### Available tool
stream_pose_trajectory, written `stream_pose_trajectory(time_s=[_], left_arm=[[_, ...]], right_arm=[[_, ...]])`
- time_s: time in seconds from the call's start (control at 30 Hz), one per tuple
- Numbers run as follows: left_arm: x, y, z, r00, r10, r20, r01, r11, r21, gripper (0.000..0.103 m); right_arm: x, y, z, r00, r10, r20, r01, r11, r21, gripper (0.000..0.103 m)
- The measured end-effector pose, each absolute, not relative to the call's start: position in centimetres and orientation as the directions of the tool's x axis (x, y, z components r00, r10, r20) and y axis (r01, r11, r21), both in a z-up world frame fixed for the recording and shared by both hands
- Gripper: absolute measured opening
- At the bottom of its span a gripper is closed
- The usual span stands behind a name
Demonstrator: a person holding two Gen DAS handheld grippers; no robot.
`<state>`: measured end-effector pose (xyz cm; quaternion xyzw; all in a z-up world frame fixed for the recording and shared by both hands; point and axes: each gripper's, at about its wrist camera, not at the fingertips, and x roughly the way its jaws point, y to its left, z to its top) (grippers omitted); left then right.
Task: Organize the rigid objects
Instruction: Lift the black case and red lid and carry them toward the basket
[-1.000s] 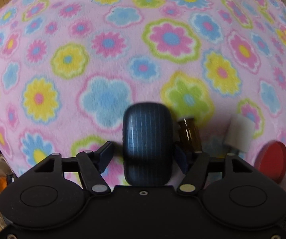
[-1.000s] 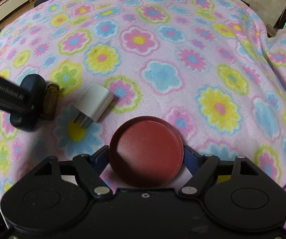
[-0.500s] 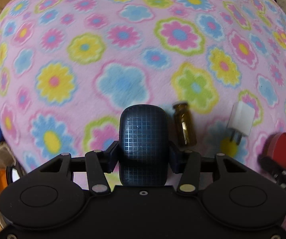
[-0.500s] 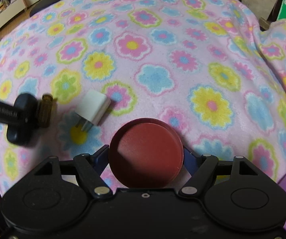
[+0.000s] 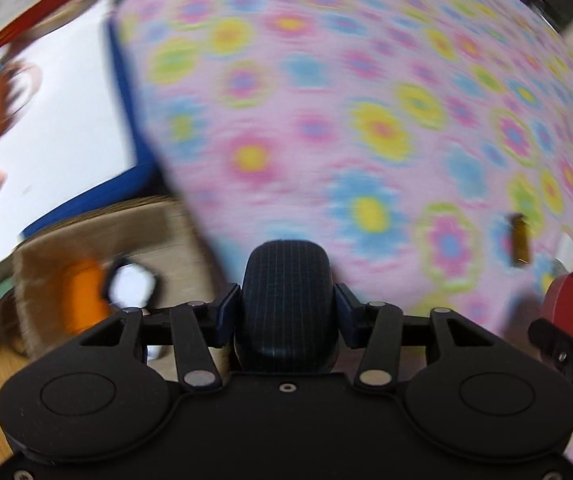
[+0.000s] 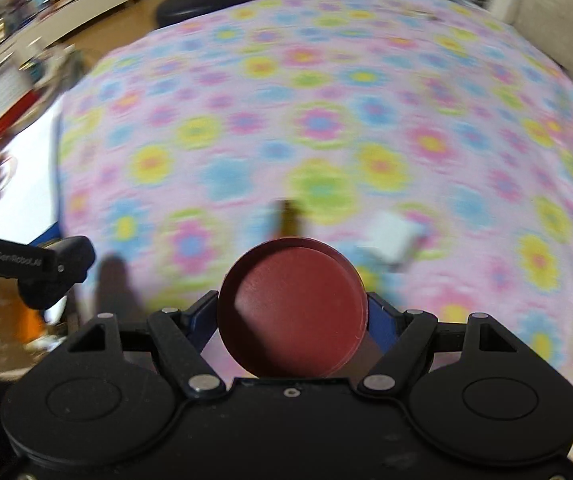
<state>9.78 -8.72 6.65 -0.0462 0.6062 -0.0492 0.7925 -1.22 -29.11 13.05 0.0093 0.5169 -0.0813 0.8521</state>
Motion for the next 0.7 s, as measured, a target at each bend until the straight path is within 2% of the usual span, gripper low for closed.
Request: stream_pose_trajectory(time_s=[0.4,0.7], left_arm=[[6.4,5.8,4.9,0.312,0.076,-0.947,-0.248,0.969,-0.003,0.049],[5.8,9.4,1.2,0.241,0.040,-0.970,-0.312,0.949,-0.038,0.049]], right_arm=[[1.8,-9.3,10.4,0.413,0.047,-0.909,-0.103,0.995,0.004,0.076],[3.9,-4.0,6.6,0.363,0.009,-0.932,-0.129,0.991,-0.041,0.076]])
